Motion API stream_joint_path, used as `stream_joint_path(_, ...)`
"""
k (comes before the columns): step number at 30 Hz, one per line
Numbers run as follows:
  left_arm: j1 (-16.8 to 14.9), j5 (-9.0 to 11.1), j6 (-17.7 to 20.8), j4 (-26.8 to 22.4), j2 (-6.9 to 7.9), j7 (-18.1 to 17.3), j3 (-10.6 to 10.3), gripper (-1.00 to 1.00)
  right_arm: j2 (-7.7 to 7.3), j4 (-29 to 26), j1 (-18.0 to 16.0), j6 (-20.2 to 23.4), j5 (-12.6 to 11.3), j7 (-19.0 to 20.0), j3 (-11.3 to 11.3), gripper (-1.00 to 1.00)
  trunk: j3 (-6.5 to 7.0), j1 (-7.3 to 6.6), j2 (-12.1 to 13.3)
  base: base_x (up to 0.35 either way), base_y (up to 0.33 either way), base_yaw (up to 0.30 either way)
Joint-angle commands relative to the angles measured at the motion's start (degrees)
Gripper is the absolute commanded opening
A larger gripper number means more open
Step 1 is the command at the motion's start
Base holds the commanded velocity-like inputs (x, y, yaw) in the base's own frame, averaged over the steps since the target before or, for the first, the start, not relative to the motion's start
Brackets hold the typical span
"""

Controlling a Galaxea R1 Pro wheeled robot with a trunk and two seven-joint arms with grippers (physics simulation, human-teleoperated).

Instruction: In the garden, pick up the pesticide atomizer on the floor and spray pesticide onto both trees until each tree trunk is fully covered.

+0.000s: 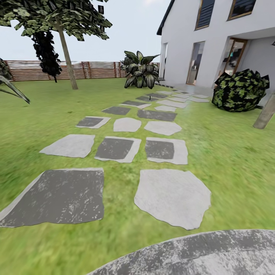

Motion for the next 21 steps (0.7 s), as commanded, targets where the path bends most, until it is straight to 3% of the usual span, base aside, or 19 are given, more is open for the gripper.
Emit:
stream_joint_path(1, -0.03, 0.18, -0.18, 0.05, 0.12, 0.07, -0.01, 1.0, 0.06, 0.04, -0.02, -0.18, 0.02, -0.07, -0.07, 1.0, -0.05, 0.02, -0.01, 0.338, 0.0, 0.0)
stream_joint_path(21, -0.03, 0.32, -0.11, 0.05, 0.04, 0.08, 0.0, 1.0, 0.07, -0.14, -0.02, -0.18, 0.01, 0.02, -0.22, 1.0, 0.44, 0.02, -0.01, 0.339, 0.0, 0.0)
